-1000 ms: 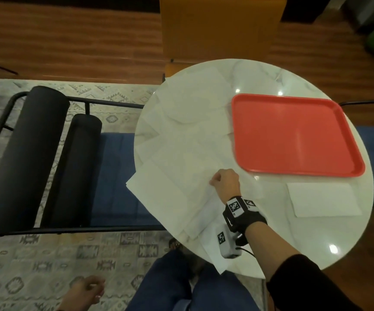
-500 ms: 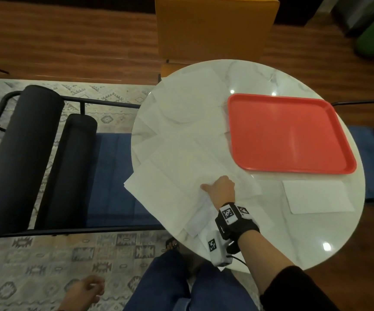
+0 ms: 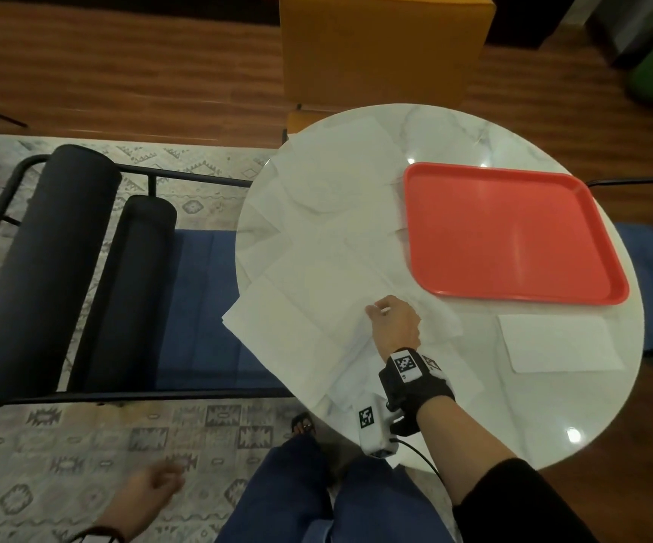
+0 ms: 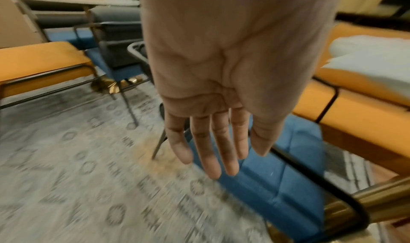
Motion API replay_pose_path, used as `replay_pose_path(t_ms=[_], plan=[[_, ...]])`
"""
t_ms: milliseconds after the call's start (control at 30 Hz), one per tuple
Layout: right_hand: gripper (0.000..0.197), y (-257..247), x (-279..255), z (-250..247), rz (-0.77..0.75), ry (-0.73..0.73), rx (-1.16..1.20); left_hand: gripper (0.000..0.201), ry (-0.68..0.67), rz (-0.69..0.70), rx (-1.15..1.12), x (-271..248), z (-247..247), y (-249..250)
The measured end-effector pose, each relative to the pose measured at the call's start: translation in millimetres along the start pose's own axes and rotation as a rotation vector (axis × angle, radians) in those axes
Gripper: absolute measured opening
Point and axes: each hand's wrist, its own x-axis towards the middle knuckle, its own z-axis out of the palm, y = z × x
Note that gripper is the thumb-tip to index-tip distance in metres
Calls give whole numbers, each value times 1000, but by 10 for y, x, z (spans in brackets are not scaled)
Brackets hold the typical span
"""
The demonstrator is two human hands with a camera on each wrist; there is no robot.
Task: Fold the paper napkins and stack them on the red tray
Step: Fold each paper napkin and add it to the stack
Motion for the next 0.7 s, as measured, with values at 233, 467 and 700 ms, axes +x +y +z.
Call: replay_pose_path(t_ms=[233,467,700], plan=[[18,-69,-65,-437,-339,112,-48,26,196,621,30,-221,-560,1582],[6,-479,-546,-1213,-789,-213,22,76,142,1286,536,-789,-351,3315],[9,-277,-736,-1935,-575,-232,439,18,-224,1147,351,-776,-440,3386]])
